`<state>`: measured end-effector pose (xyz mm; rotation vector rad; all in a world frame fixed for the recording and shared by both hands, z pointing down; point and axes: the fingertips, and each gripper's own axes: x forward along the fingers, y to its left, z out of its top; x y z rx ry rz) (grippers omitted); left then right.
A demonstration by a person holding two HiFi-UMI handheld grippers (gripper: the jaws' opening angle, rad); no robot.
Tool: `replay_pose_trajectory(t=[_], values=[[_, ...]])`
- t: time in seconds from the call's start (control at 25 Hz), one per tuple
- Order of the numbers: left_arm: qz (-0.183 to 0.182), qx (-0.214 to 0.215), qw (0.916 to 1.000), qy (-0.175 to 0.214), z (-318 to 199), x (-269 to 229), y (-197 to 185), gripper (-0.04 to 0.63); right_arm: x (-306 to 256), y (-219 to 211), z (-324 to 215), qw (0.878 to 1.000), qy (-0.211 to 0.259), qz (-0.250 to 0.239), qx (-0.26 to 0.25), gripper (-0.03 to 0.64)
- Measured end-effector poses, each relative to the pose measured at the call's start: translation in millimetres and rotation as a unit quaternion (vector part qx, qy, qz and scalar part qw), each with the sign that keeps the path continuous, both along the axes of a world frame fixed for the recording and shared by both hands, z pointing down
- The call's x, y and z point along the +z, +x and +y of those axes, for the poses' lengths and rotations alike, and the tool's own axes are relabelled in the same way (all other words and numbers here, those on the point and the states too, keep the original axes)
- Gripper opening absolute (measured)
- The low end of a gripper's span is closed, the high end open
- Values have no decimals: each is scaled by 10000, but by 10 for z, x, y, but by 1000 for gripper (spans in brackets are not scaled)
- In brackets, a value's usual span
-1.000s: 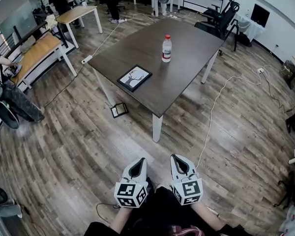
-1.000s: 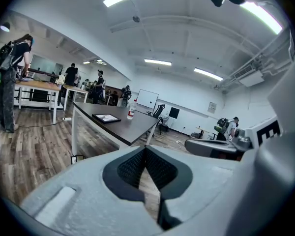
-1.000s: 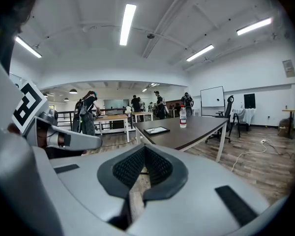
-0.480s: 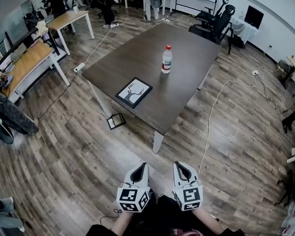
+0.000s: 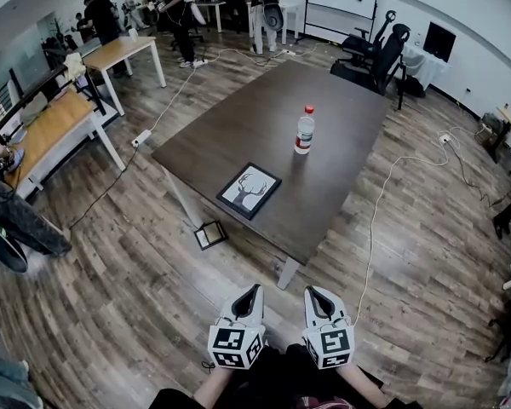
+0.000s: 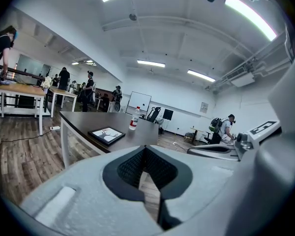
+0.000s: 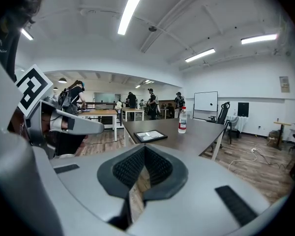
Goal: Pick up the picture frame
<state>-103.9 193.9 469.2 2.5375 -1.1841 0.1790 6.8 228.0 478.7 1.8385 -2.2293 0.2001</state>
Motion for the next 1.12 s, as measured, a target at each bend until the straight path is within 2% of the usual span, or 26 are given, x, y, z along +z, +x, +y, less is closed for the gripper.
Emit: replay_pose_trajectory(t=[0.24,0.44,0.6,0.72,1.12], values=[[-91,69,9999,-24,-167,30,-160,9,52,-103,-134,9997,-34,-166,172,6],[-126,200,9993,-285,-224,136,-208,9,112,-169,-218,9993,-130,-280,230,6],[-197,-48,9991,-371,-343,204,-255,9,139,-159,-308,9986,-174,-449,240,6],[-197,-18,9987,-480,-412,256,-204,9,196,-92,-382,9982,-248,-488,257,6],[-187,-360,9968,-685,-929,332,29,9,203,176,-1078,9984,-270,-465,-173,6]])
